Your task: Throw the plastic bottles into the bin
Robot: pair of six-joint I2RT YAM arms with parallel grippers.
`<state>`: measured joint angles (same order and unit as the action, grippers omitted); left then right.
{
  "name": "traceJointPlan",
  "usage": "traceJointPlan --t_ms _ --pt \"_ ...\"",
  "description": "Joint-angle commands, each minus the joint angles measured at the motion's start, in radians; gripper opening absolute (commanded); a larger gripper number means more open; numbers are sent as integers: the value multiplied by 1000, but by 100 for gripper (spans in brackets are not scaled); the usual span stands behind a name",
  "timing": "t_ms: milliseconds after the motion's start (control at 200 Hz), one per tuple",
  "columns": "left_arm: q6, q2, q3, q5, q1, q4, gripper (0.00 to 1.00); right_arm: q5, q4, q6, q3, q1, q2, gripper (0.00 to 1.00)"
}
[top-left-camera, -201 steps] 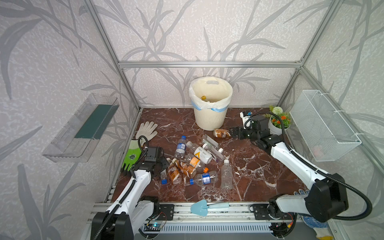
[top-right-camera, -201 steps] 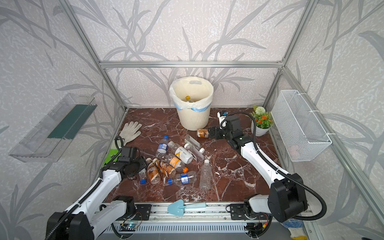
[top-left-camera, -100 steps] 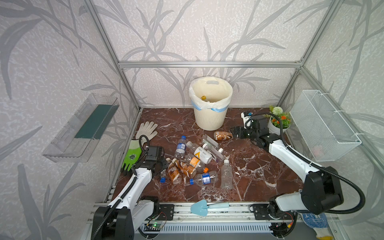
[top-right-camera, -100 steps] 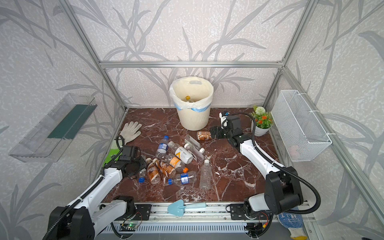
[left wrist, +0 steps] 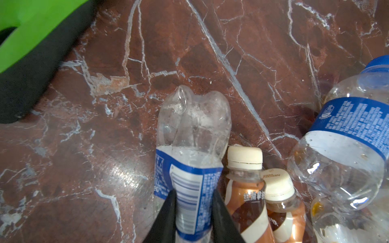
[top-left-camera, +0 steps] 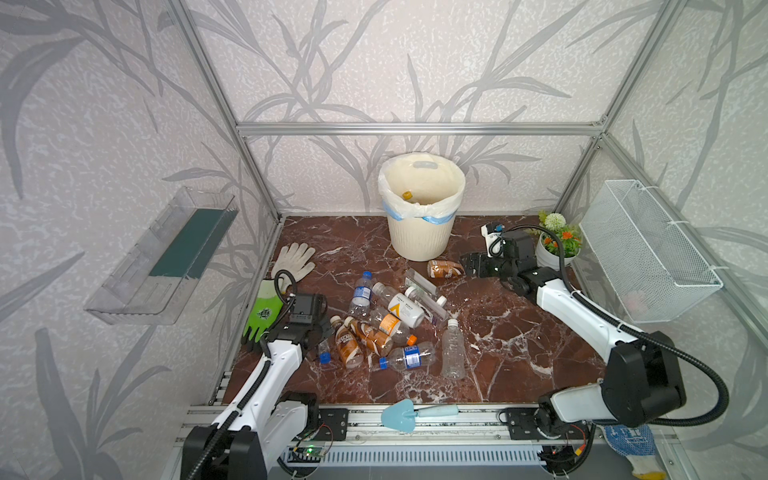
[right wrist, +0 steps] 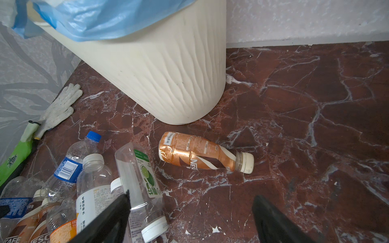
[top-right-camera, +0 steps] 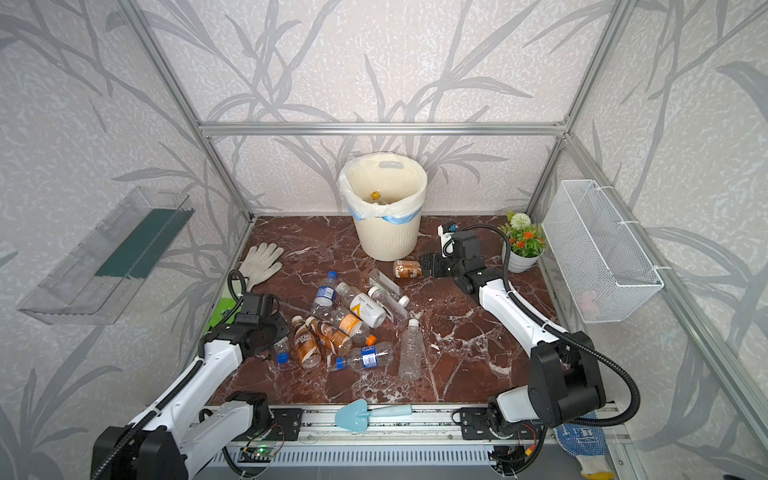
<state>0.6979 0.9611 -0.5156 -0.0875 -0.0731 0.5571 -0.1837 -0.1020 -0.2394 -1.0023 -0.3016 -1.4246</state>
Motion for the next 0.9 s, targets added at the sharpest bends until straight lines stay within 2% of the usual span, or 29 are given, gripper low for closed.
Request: traceJointPlan --t_ms 0,205,385,555,765,895 --pt "-15 -30 -37 -63 -3 22 26 12 -18 6 2 2 9 91" --pt "-76 -86 -55 -72 -2 -64 26 3 -36 0 -12 2 0 91" --pt "-88 -106 -73 -21 -1 -173 26 5 -84 13 -33 2 1 90" --pt "-201 -115 -187 67 -3 -269 27 15 -94 13 -27 2 7 90" --pt "-329 -167 -297 181 -2 -500 27 16 -98 -3 -22 2 15 89" --pt "-386 -174 -364 317 -4 -672 29 12 -99 -12 -24 2 22 89"
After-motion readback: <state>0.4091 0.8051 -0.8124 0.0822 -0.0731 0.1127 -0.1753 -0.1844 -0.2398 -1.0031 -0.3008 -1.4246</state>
